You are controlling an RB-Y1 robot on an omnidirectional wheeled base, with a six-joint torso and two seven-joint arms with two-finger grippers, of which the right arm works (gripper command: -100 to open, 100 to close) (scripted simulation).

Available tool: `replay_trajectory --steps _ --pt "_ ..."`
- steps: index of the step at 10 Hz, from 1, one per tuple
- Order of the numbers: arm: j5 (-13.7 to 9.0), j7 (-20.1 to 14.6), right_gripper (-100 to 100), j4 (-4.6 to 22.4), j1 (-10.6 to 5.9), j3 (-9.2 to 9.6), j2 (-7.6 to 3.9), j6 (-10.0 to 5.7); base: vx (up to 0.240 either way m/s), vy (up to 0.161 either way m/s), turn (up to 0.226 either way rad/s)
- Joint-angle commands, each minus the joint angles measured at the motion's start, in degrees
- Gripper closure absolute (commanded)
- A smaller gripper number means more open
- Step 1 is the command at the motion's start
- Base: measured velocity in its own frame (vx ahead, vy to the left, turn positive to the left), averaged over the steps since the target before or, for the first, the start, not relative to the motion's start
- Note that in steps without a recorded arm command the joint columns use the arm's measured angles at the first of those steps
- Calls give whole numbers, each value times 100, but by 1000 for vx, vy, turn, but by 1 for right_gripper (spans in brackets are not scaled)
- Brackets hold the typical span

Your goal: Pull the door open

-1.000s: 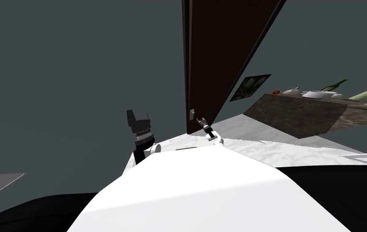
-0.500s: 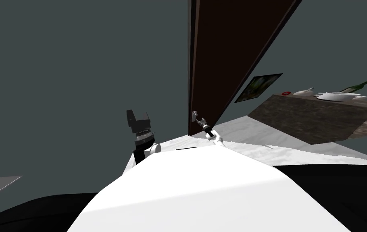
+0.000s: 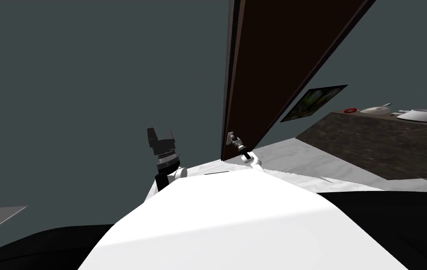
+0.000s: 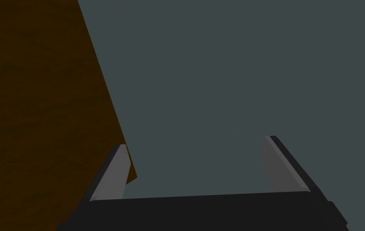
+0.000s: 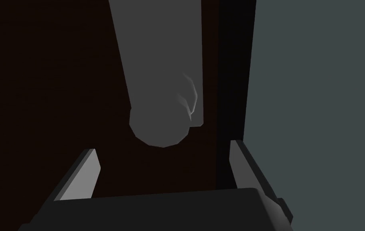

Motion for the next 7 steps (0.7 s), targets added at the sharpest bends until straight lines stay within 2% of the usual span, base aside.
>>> replay_trajectory --steps 1,2,3,4,7 --pt "-50 -18 -100 100 -33 -87 -79 -47 205 77 90" --pt "-85 -27 -100 171 -47 -149 -134 -86 203 72 116" --pt "-65 -28 -100 106 -17 -108 -113 -70 90 29 21" --pt "-65 -28 100 106 -17 -108 -113 -70 -8 -5 -27" --pt "-65 -28 100 106 -17 -108 -113 -70 -24 -14 6"
